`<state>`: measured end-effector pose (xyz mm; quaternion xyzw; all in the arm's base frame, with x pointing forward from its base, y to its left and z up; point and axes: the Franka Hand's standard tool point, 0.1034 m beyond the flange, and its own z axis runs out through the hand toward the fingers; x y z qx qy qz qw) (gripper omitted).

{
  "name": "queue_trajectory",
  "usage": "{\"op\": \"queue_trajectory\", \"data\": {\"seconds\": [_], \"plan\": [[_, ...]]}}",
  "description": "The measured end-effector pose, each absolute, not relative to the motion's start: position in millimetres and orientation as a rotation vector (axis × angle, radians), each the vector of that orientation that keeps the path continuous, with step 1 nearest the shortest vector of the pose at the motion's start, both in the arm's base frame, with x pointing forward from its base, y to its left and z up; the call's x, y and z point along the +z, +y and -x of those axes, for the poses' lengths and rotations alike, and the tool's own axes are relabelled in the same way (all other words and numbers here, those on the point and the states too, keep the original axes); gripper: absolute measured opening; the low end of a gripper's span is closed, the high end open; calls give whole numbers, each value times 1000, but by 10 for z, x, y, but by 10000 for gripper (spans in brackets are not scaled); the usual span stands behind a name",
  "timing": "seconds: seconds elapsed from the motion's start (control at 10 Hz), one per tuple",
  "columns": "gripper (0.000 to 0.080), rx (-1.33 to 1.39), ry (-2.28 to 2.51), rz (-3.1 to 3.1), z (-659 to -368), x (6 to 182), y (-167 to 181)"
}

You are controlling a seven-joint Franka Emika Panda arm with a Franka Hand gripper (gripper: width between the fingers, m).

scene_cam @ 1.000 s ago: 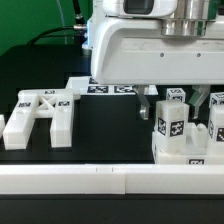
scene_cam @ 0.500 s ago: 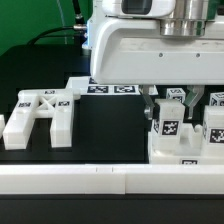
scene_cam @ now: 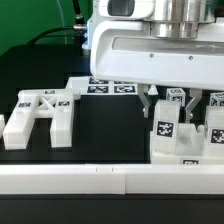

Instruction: Assemble chair

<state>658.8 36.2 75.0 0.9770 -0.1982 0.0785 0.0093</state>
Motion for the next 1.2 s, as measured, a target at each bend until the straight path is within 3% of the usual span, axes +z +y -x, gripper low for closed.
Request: {"op": "queue_trajectory", "data": {"seconds": [0.6, 1.2], "plan": [[289, 222, -1467, -2815, -6586, 747, 397], [291, 178, -1988, -2510, -6572, 743, 428]]}}
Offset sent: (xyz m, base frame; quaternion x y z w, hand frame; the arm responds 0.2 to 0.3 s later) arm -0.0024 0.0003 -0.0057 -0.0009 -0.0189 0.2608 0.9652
